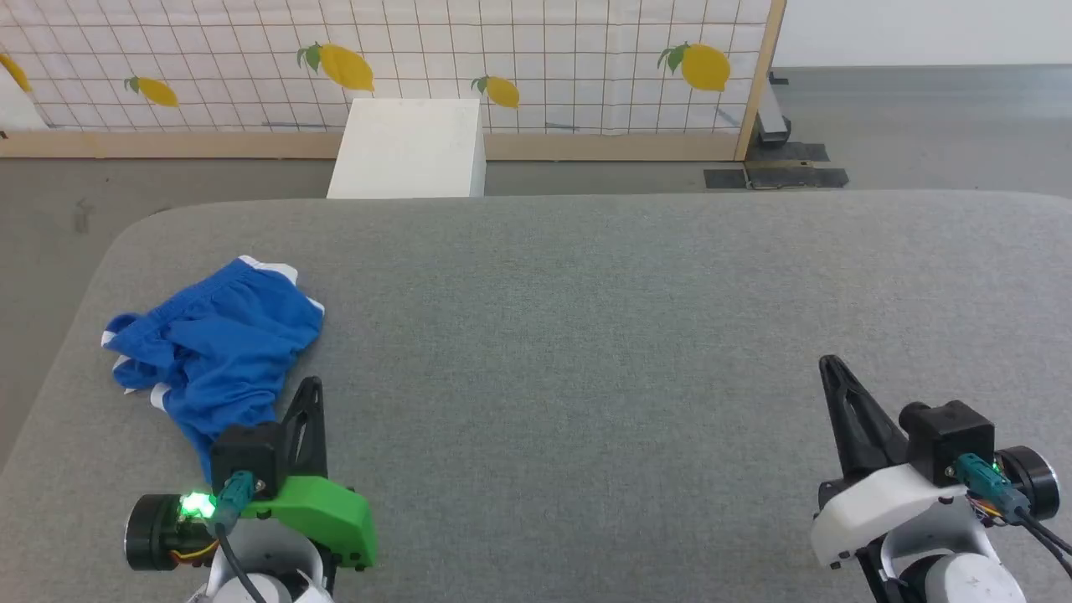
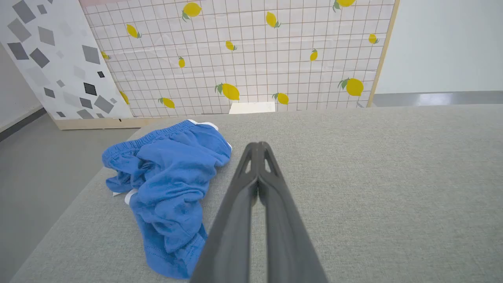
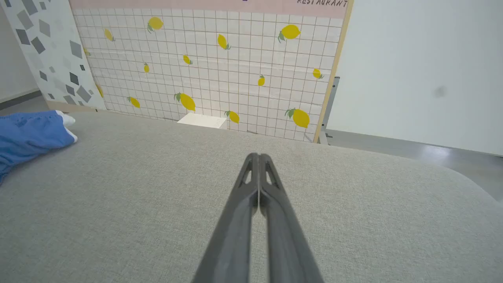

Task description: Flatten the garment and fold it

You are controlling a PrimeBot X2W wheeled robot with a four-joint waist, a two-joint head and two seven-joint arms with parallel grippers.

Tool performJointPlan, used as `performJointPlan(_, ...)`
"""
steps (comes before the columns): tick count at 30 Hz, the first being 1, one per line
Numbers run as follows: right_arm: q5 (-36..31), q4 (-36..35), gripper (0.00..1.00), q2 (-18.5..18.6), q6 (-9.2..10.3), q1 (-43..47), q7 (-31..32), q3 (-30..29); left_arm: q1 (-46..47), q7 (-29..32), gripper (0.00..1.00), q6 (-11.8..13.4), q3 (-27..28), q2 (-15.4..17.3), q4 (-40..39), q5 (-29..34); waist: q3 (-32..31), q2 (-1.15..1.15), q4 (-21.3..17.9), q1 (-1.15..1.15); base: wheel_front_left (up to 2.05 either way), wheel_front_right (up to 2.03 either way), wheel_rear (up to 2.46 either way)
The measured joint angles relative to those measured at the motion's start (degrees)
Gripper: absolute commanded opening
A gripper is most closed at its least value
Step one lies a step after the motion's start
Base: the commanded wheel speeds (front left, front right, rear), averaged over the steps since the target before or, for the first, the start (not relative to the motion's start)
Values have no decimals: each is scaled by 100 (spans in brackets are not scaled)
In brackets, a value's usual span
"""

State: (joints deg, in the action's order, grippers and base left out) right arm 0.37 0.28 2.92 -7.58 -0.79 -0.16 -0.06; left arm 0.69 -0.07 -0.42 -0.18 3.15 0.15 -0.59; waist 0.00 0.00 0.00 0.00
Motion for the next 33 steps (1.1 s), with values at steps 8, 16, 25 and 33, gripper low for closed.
performJointPlan(8,0,0,0,0,0,0,0,-2,-1,0,0,0,-2,0,0,0,0,0,0,0,0,0,0)
performJointPlan(16,16,14,100,0,0,-1,-4,-9,2,-2,100,-1,-32,1,8,-11,0,0,-1,0,0,0,0)
performJointPlan(25,126,112,100,0,0,-1,-89,-25,2,-104,100,-2,-51,1,98,-60,4,0,5,0,0,0,0)
performJointPlan(33,237,199,100,1,0,-1,-188,-41,4,-198,100,-2,-51,1,142,-122,8,0,63,0,0,0,0)
